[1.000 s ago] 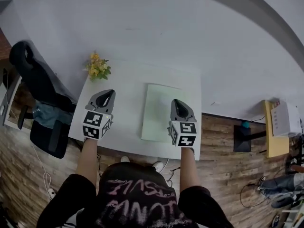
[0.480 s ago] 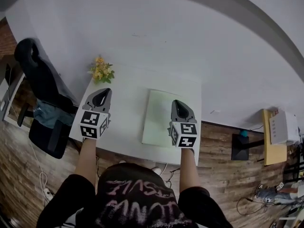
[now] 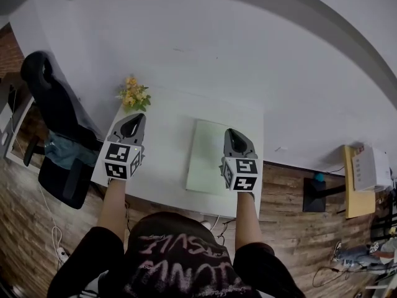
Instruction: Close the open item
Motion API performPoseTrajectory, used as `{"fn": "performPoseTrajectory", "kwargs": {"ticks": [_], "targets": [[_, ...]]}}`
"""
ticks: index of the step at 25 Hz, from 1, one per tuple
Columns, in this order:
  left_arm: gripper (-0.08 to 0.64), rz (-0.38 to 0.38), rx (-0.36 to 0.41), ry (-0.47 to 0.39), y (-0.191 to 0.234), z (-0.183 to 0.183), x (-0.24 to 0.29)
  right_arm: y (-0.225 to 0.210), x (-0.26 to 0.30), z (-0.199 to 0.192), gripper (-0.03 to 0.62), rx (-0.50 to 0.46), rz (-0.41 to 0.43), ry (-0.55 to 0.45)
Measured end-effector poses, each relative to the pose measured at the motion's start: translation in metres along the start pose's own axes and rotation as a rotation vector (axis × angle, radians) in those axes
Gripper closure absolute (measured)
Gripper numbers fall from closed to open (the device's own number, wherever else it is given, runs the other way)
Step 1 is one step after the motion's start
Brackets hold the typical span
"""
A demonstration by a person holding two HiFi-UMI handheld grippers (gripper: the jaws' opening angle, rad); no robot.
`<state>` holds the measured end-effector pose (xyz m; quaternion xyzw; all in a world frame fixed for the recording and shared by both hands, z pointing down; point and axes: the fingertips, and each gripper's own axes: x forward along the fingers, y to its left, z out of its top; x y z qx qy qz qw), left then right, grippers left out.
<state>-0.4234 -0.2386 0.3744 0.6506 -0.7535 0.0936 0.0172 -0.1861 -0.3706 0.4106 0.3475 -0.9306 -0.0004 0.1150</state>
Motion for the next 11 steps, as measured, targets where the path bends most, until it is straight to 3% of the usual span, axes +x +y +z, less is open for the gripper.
{"fn": "performPoseTrajectory", "kwargs": {"ticks": [11], "targets": [[0.546,0.01,-0.001,-0.006,0.0057,0.0007,-0.0001,-0.0048,0.0034,0.0023,0.568,-0.034,-0.014,0.001]]}}
